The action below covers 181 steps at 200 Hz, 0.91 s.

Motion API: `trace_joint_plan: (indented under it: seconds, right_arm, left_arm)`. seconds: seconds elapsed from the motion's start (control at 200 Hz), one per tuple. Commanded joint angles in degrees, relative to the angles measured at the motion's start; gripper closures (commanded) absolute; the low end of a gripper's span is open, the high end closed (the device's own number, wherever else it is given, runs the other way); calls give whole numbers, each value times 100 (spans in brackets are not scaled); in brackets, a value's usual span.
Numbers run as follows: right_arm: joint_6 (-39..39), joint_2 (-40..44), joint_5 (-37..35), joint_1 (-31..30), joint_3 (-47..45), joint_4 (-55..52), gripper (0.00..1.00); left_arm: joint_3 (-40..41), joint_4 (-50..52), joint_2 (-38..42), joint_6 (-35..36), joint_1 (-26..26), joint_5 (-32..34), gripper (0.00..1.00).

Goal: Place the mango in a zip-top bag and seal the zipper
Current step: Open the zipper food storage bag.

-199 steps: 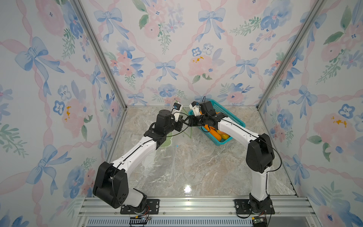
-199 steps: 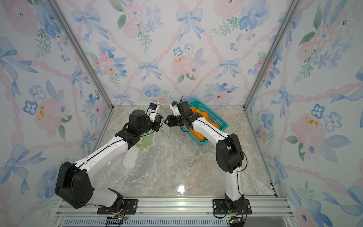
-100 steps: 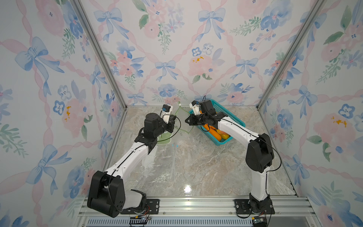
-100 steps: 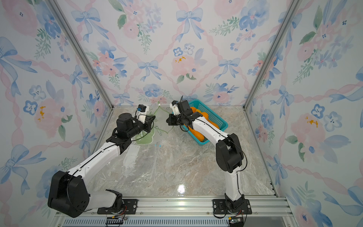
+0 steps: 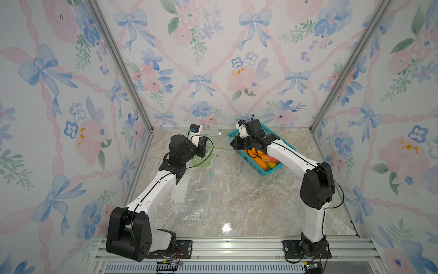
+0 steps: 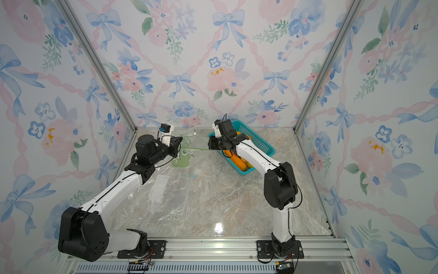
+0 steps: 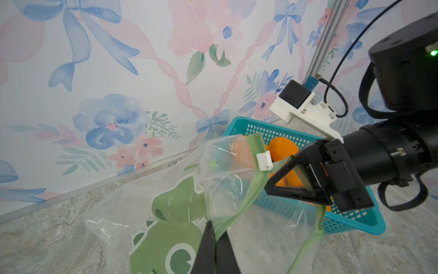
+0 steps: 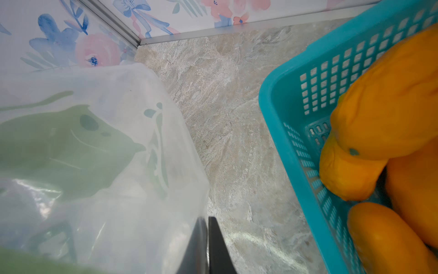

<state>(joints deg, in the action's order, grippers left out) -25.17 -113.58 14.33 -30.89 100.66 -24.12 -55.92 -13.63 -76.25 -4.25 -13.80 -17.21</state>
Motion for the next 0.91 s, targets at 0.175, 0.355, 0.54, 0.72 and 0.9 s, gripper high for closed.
trace_joint_plan:
  seconds: [0.175,0.355,0.54,0.72,0.9]
  right_arm:
    - [198,169,-91,-154,336,-505,48]
    - [164,379,-62,-154,334,-541,31]
    - [3,669,32,17,133,-235,20]
    - [-637,489,62,667,113,-18,19]
    - [-1025,-156,-13,1157,381,29,14]
  left_arm:
    - [-288,-51,-588,-804,-173,298,100]
    - [-409,-50,-859,-919,-322,512,100]
    - [-525,-56,-1095,-1007,-389,597,100]
    - [-595,-64,-1251,-1099,-461,587,100]
    - [-639,-87,-1287,-1152,-482,609,100]
